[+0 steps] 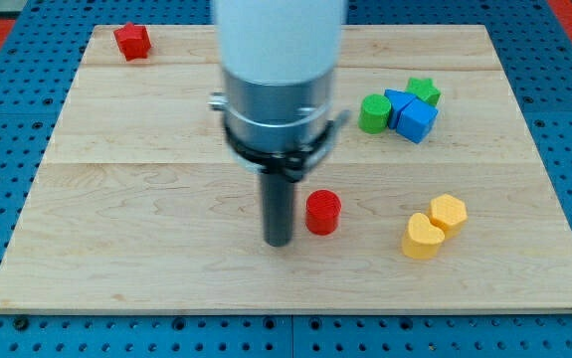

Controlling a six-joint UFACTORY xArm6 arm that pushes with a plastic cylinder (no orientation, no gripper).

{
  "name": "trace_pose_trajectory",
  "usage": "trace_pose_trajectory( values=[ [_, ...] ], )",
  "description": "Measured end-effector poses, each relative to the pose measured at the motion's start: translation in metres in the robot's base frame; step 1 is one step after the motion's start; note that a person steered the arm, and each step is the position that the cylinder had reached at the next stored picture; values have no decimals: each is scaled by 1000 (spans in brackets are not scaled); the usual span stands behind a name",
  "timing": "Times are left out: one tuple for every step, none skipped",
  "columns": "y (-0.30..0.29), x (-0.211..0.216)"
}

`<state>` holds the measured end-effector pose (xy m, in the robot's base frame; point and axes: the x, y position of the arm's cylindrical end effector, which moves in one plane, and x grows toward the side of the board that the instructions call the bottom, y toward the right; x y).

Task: Push the red star to the top of the red circle

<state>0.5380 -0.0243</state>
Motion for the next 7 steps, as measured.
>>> trace_pose_trajectory(
  values=[
    [36, -32],
    [92, -20],
    [-5, -24],
    [-100, -51],
    [-155, -109],
    [-165, -167],
    [-188, -197]
  ],
)
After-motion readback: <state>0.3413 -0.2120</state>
